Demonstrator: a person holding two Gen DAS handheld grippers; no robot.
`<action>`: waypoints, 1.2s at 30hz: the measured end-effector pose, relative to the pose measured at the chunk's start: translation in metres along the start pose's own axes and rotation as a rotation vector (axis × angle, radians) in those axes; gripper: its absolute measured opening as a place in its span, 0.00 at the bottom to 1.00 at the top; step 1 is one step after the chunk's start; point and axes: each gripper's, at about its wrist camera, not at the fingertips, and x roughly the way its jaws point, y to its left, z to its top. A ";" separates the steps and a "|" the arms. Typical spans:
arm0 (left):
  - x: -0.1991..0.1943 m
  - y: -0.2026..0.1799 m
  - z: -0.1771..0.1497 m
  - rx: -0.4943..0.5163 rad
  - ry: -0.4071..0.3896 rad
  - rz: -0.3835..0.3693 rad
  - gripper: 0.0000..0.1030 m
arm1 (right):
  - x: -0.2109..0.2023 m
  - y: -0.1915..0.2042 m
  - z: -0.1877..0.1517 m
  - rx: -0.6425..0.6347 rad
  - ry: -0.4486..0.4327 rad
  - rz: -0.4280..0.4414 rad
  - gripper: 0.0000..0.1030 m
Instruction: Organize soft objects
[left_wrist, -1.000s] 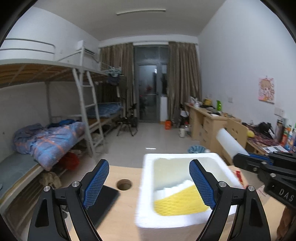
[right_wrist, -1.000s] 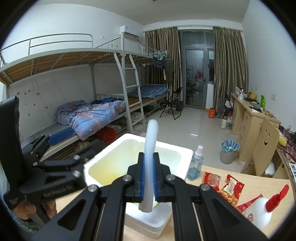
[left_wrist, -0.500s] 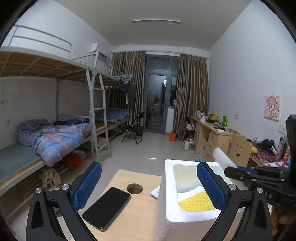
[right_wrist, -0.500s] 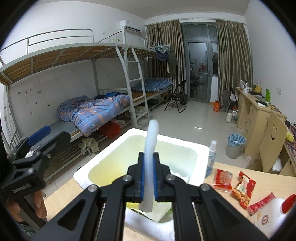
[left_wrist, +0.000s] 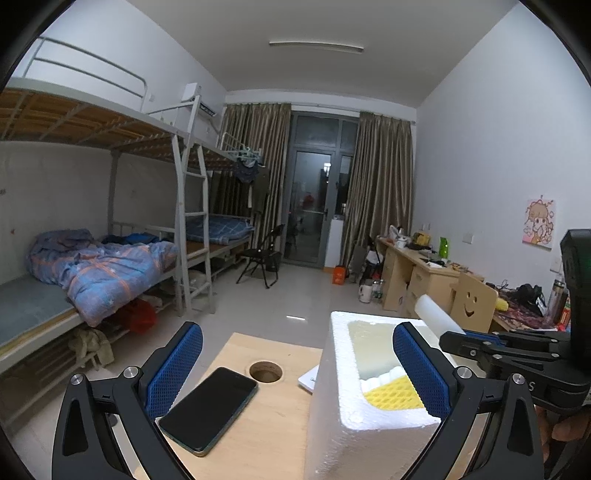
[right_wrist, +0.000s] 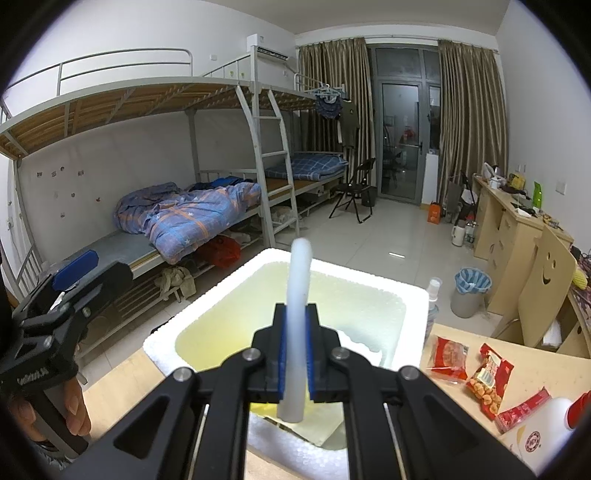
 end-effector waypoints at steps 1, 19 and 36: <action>-0.001 -0.001 -0.001 0.004 -0.001 -0.002 1.00 | 0.000 0.000 0.000 -0.002 0.000 0.003 0.10; -0.006 -0.010 -0.007 -0.001 -0.005 -0.027 1.00 | -0.001 0.000 -0.001 0.010 -0.015 -0.020 0.56; -0.028 -0.018 -0.004 0.027 0.014 -0.026 1.00 | -0.061 -0.003 -0.012 0.107 -0.085 -0.071 1.00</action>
